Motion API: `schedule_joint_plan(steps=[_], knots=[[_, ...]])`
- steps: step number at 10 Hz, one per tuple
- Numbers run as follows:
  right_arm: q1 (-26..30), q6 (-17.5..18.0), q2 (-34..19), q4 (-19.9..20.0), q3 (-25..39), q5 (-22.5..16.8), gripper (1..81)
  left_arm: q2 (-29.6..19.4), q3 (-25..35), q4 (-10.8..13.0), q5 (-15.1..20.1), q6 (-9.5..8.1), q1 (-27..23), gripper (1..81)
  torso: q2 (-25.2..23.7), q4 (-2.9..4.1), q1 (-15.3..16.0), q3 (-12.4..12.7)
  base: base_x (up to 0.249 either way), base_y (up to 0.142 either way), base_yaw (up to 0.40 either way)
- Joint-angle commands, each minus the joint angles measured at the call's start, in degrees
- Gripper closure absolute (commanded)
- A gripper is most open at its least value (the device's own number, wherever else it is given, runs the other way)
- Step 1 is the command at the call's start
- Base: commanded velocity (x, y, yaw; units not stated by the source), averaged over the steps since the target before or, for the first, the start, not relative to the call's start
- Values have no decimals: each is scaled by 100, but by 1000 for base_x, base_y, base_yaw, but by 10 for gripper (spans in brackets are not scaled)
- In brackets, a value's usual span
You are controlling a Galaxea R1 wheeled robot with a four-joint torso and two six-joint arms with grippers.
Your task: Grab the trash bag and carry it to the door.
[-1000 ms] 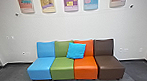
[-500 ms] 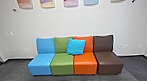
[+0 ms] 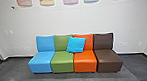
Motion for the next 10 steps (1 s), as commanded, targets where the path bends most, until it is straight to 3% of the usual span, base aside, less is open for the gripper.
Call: schedule_joint_plan(steps=[1, 5, 10], knots=[[185, -34, 3, -41, 25, -329, 10, 20, -25, -10, 298, -5, -240, 811, 0, 0, 0, 0, 0, 0, 0], [185, -131, 73, -32, 16, -328, 10, 169, -272, -19, 245, 4, -240, 811, 5, 0, -2, 273, 0, 0, 0], [194, -166, 319, -50, -335, -329, 10, 205, -272, -10, 253, 13, -240, 811, 5, 0, -11, 252, 0, 0, 0]])
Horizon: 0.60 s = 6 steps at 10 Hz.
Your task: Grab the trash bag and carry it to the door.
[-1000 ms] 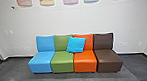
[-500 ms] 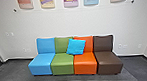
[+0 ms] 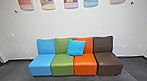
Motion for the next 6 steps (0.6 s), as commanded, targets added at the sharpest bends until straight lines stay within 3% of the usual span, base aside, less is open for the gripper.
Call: schedule_joint_plan(steps=[1, 4, 5, 6], knots=[[213, -74, 261, -45, -371, -324, 10, 6, -16, -10, 476, 30, -262, 811, 0, 0, 0, 0, 0, 0, 0], [204, -74, 463, -18, -723, -324, 10, 6, -16, -19, 468, 30, -253, 811, 0, 0, 0, 0, 0, 0, 0], [213, -74, 463, -27, -723, -324, 10, 6, -16, -19, 476, 30, -253, 811, 0, 0, 0, 428, 0, 0, 0], [204, -74, 463, -27, -714, -324, 10, 6, -16, -19, 476, 30, -254, 811, 0, 0, 0, 584, 0, 0, 0]])
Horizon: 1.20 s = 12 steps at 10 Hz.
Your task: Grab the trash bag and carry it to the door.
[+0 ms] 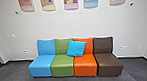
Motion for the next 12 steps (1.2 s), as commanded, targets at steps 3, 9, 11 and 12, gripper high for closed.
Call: schedule_joint_plan(steps=[3, 9, 11, 12], knots=[[206, -40, 8, -34, 8, -321, 10, -11, -16, -10, 472, 16, -259, 811, 0, 0, -2, 321, 0, 0, 0], [206, -49, 17, -34, 16, -321, 10, -11, -8, 7, 489, 34, -259, 811, -5, 0, -15, 418, 0, 0, 0], [215, -49, 17, -34, 16, -321, 10, -11, -16, 16, 489, 34, -259, 811, -5, 0, -15, 418, 0, 0, 0], [215, -49, 17, -34, 25, -321, 10, -20, -7, 7, 498, 34, -268, 811, -5, 0, -15, 418, 0, 0, 0]])
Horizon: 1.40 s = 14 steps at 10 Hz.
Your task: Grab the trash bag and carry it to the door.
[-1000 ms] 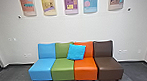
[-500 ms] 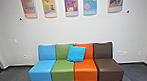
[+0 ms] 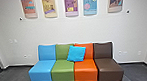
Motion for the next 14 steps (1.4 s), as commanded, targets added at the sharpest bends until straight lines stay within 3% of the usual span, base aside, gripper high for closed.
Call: schedule_joint_plan(steps=[1, 14], knots=[[306, -27, 1, -31, 20, -315, 10, -8, -7, 5, 480, 31, -337, 811, 0, 0, 0, 0, 0, 0, -107], [280, -18, 54, -31, -6, -315, 10, 9, -16, 14, 471, 31, -346, 811, 0, -2, 0, 0, 0, 0, -217]])
